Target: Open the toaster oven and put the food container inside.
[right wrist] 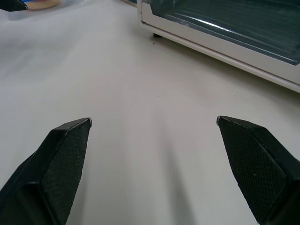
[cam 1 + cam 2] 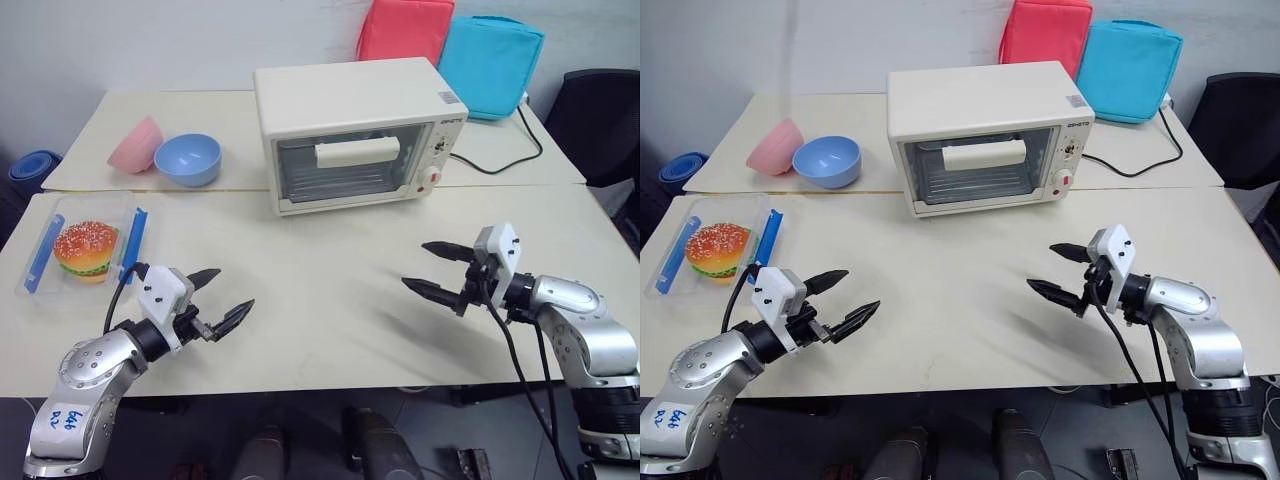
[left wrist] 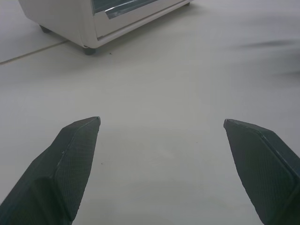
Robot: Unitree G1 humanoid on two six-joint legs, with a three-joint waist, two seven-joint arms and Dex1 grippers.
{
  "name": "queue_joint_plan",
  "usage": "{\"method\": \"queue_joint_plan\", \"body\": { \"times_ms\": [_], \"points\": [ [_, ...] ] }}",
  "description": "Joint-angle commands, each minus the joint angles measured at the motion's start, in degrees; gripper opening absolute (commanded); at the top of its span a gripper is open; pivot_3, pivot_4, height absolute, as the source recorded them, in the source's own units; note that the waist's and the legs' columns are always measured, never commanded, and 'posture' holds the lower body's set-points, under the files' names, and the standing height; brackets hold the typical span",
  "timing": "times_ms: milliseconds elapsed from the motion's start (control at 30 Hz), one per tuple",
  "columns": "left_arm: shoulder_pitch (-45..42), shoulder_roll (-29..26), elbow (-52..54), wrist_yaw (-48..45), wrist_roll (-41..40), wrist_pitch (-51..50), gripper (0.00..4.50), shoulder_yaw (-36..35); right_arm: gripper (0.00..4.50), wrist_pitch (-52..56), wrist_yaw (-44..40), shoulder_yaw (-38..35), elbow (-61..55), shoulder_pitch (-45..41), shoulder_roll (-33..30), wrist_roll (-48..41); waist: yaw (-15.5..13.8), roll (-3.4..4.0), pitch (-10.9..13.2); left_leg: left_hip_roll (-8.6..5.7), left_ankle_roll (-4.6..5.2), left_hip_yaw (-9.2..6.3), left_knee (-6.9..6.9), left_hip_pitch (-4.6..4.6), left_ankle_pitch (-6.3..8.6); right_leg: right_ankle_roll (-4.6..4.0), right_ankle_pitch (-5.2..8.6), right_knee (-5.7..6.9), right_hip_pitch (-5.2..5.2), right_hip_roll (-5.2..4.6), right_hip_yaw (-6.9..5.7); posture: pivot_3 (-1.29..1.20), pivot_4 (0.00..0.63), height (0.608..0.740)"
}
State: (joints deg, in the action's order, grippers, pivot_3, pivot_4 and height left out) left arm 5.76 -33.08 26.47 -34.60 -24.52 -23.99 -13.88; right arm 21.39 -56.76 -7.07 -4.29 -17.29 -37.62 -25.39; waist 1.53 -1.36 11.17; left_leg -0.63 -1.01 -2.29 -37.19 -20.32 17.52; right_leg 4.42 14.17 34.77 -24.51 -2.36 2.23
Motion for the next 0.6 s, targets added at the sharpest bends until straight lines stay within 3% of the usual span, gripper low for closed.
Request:
{"method": "queue_joint_plan", "body": {
  "times_ms": [33, 600],
  "points": [
    [-0.6, 0.0, 1.8, 0.4, -0.5, -0.1, 4.50, 0.0, 4.46, -1.3, 0.3, 0.1, -0.2, -0.9, -0.3, 0.5, 0.0, 0.00, 0.0, 0.00, 0.00, 0.00, 0.00, 0.00, 0.00, 0.00, 0.00, 0.00, 0.00, 0.00, 0.00, 0.00, 0.150, 0.740],
    [-0.6, 0.1, 2.0, 2.2, -1.5, -2.0, 4.50, -1.8, 4.46, -1.5, 1.0, 1.9, 2.6, -4.4, 0.2, 2.1, 0.0, 0.00, 0.0, 0.00, 0.00, -0.01, 0.01, 0.00, 0.00, 0.00, 0.00, 0.00, 0.00, -0.02, 0.02, 0.00, 0.150, 0.740]
  ]
}}
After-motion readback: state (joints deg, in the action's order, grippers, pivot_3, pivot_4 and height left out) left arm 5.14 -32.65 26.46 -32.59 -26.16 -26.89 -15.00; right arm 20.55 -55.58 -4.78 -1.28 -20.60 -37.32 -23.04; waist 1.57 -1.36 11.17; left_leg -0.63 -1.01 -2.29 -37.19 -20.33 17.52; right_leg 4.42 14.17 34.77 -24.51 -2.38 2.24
